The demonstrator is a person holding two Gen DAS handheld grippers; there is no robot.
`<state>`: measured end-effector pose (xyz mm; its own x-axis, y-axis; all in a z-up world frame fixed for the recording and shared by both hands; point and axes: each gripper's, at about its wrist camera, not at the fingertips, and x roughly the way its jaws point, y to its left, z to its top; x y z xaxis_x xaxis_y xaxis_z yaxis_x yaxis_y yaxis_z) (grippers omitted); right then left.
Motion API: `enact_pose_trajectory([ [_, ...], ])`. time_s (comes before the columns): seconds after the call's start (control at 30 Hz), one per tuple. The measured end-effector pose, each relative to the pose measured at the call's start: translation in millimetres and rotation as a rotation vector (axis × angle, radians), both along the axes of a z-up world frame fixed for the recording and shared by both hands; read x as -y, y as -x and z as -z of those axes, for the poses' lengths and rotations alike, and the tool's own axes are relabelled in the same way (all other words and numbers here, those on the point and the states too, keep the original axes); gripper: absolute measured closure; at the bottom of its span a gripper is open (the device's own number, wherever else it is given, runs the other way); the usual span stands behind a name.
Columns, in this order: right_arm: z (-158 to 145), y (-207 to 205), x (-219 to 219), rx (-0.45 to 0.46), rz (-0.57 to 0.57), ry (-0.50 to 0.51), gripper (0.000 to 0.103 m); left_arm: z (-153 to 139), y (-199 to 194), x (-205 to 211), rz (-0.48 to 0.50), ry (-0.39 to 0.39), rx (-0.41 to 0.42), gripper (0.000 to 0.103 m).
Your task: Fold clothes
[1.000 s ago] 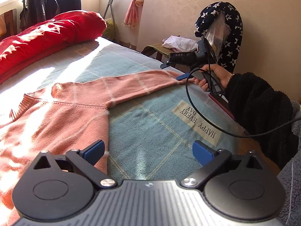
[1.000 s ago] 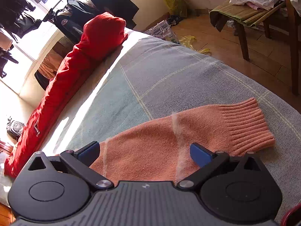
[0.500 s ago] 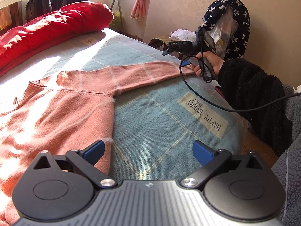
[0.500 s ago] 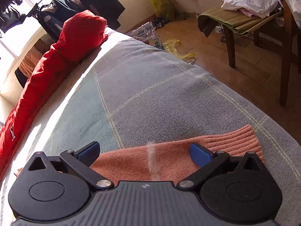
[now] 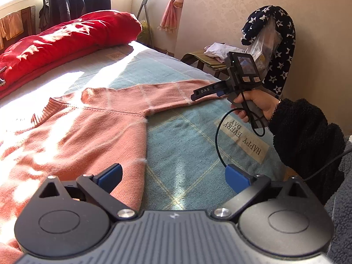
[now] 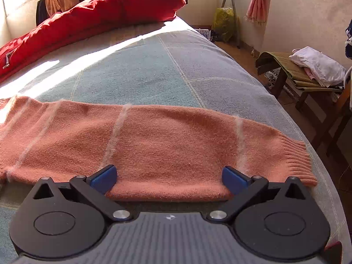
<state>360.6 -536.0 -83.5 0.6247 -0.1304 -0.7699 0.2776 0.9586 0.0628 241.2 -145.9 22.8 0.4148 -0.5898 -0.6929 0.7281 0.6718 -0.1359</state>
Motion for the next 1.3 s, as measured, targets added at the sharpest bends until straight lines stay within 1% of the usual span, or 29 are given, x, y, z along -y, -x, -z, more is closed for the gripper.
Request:
enact_pose_trajectory([
  [0.07, -7, 16, -11, 0.007, 0.018, -0.004, 0.0, 0, 2, -13, -0.011, -0.001, 0.015, 0.004],
  [0.17, -20, 38, -42, 0.029, -0.014, -0.013, 0.0, 0, 3, -33, -0.031, -0.004, 0.034, 0.004],
  [0.33, -42, 75, -94, 0.065, -0.067, -0.027, 0.0, 4, 3, -74, -0.009, 0.039, 0.055, 0.004],
  [0.47, -58, 111, -139, 0.095, -0.087, -0.031, 0.0, 18, -1, -112, 0.019, 0.091, 0.023, 0.004],
  [0.57, -69, 145, -178, 0.107, -0.083, -0.01, 0.0, 27, -2, -135, 0.019, 0.108, -0.009, 0.004],
  [0.7, -70, 179, -218, 0.09, -0.08, 0.043, 0.0, 24, 7, -167, 0.048, 0.139, 0.0, 0.004],
  [0.83, -71, 185, -241, 0.087, -0.068, 0.04, 0.0, 13, 1, -214, 0.016, 0.165, 0.012, 0.004],
  [0.9, -71, 187, -251, 0.088, -0.063, 0.036, 0.0, 8, -7, -236, -0.031, 0.158, 0.026, 0.004],
  [1.0, -72, 189, -268, 0.088, -0.056, 0.03, 0.0, 11, -29, -279, -0.146, 0.125, 0.05, 0.004],
  [1.07, -75, 191, -274, 0.093, -0.063, 0.04, 0.0, 21, -48, -310, -0.244, 0.113, 0.025, 0.004],
  [1.17, -79, 190, -278, 0.095, -0.065, 0.049, 0.0, 42, -70, -362, -0.424, 0.108, -0.039, 0.004],
  [1.23, -81, 189, -279, 0.092, -0.06, 0.049, 0.0, 56, -77, -400, -0.551, 0.144, -0.083, 0.004],
  [1.3, -82, 187, -281, 0.09, -0.061, 0.052, 0.0, 67, -79, -435, -0.648, 0.195, -0.114, 0.004],
])
